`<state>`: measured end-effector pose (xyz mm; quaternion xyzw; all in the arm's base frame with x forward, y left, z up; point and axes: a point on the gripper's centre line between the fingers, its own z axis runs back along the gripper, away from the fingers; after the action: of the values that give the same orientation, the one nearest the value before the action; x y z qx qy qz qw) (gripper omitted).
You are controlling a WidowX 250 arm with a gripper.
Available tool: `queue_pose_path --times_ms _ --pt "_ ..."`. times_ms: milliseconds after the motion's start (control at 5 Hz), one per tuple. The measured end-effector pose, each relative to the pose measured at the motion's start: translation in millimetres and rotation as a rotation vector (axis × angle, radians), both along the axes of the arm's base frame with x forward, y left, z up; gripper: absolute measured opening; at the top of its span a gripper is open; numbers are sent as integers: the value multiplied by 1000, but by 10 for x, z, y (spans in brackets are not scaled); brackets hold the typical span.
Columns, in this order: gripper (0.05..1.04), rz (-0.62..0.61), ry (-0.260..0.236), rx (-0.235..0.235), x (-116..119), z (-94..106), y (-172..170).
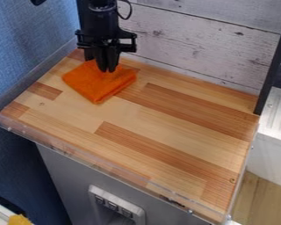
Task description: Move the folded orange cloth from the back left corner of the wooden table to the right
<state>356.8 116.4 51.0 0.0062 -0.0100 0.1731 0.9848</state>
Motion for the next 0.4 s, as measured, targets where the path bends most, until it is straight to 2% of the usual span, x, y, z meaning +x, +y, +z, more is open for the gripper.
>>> queue_pose_path --times_ms 200,400 --pt "70 26 -8 -3 -1 -38 -25" --pt "62 37 -16 -4 27 -37 -75"
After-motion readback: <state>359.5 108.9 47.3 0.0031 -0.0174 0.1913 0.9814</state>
